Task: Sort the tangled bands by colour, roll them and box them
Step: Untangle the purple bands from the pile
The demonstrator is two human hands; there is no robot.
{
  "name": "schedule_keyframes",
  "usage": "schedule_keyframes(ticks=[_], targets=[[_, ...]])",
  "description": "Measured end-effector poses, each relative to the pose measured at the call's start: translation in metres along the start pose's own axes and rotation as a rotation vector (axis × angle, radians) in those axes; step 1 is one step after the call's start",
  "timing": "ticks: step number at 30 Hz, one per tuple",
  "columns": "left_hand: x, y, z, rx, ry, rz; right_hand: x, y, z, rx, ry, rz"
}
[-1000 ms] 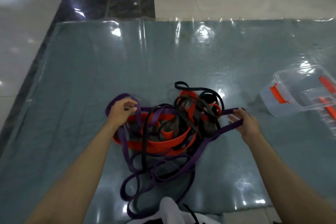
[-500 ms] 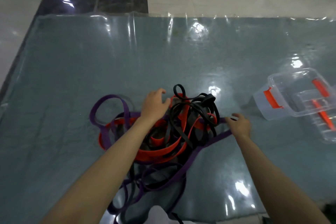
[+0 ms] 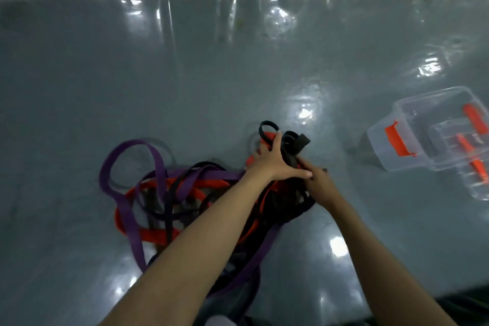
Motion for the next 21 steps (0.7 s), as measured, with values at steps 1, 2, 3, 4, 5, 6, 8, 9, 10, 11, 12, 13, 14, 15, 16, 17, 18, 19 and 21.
schedule_keyframes(ticks=[1, 2, 3, 4, 5, 6, 8, 9, 10, 11, 12, 13, 14, 15, 16, 17, 18, 19, 21], targets=[[0.003, -0.004, 0.004, 0.014, 0.002, 0.025, -0.002, -0.005, -0.001, 0.092, 0.048, 0.010], [0.006, -0.006, 0.004, 0.014, 0.005, 0.069, -0.004, -0.010, 0.000, 0.142, 0.068, 0.030], [0.007, -0.004, 0.002, 0.011, 0.002, 0.130, -0.007, -0.013, 0.004, 0.181, 0.059, 0.052], [0.007, 0.000, -0.003, 0.013, -0.011, 0.202, -0.011, -0.016, 0.010, 0.233, 0.029, 0.075], [0.006, 0.005, -0.009, 0.005, -0.033, 0.263, -0.013, -0.019, 0.015, 0.311, 0.003, 0.098], [0.005, 0.009, -0.017, -0.036, -0.060, 0.299, -0.015, -0.020, 0.019, 0.363, -0.011, 0.131], [0.000, 0.019, -0.034, -0.182, -0.115, 0.320, -0.019, -0.021, 0.022, 0.380, -0.029, 0.199], [-0.003, 0.023, -0.042, -0.253, -0.145, 0.332, -0.021, -0.019, 0.023, 0.349, -0.041, 0.232], [-0.007, 0.027, -0.049, -0.313, -0.176, 0.359, -0.022, -0.017, 0.025, 0.282, -0.064, 0.266], [-0.013, 0.030, -0.056, -0.366, -0.208, 0.394, -0.025, -0.015, 0.027, 0.208, -0.086, 0.284], [-0.020, 0.033, -0.061, -0.419, -0.237, 0.431, -0.027, -0.015, 0.028, 0.121, -0.098, 0.273], [-0.028, 0.035, -0.067, -0.477, -0.265, 0.465, -0.028, -0.017, 0.029, 0.012, -0.098, 0.236], [-0.036, 0.036, -0.072, -0.541, -0.290, 0.490, -0.027, -0.018, 0.029, -0.113, -0.103, 0.195], [-0.045, 0.038, -0.078, -0.607, -0.316, 0.503, -0.027, -0.018, 0.029, -0.215, -0.112, 0.180], [-0.054, 0.039, -0.082, -0.664, -0.345, 0.506, -0.026, -0.017, 0.026, -0.273, -0.122, 0.198], [-0.062, 0.039, -0.085, -0.704, -0.373, 0.498, -0.026, -0.014, 0.022, -0.301, -0.130, 0.230], [-0.070, 0.039, -0.088, -0.722, -0.396, 0.483, -0.025, -0.011, 0.019, -0.326, -0.151, 0.242], [-0.078, 0.038, -0.090, -0.722, -0.416, 0.467, -0.024, -0.009, 0.016, -0.354, -0.182, 0.234], [-0.092, 0.034, -0.090, -0.684, -0.453, 0.435, -0.022, -0.004, 0.012, -0.391, -0.228, 0.201]])
Point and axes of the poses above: each hand's wrist, its own x-axis towards the middle knuckle, its own y-axis out of the back of the hand, z = x × y, the point moved 5 cm from there along x, towards the middle knuckle, and after that the axes turned 12 degrees about -z, right-handed, at the moved point
